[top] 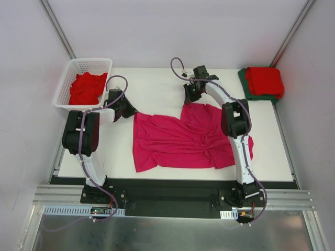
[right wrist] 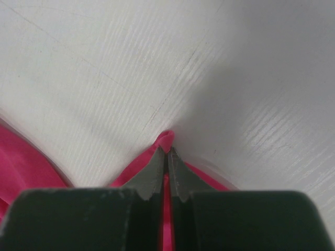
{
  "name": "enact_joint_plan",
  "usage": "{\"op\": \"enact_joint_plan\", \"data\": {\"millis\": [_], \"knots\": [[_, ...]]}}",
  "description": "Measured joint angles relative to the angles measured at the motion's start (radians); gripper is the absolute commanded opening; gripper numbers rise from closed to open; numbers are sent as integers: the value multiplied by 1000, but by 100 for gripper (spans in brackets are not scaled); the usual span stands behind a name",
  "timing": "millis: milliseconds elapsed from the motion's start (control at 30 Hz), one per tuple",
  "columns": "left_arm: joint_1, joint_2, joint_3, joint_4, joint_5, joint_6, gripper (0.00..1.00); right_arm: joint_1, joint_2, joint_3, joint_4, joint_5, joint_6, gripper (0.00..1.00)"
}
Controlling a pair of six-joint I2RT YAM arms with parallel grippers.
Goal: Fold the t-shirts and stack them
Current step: Flatten out the tshirt
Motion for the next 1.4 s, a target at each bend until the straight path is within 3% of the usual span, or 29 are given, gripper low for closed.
{"op": "enact_joint_plan", "data": {"millis": [200,367,867,1400], "knots": [[0,-38,-25,-16,-2,24,0,-7,-69,-111,61,30,10,1],[0,-172,-58,-38,-15,57,0,-42,-184,-191,79,72,37,1],[0,-642,-143,-148,-52,167,0,-69,-741,-381,135,228,94,1],[13,-895,-161,-349,-85,256,0,-69,-1236,-599,54,684,114,2]]}}
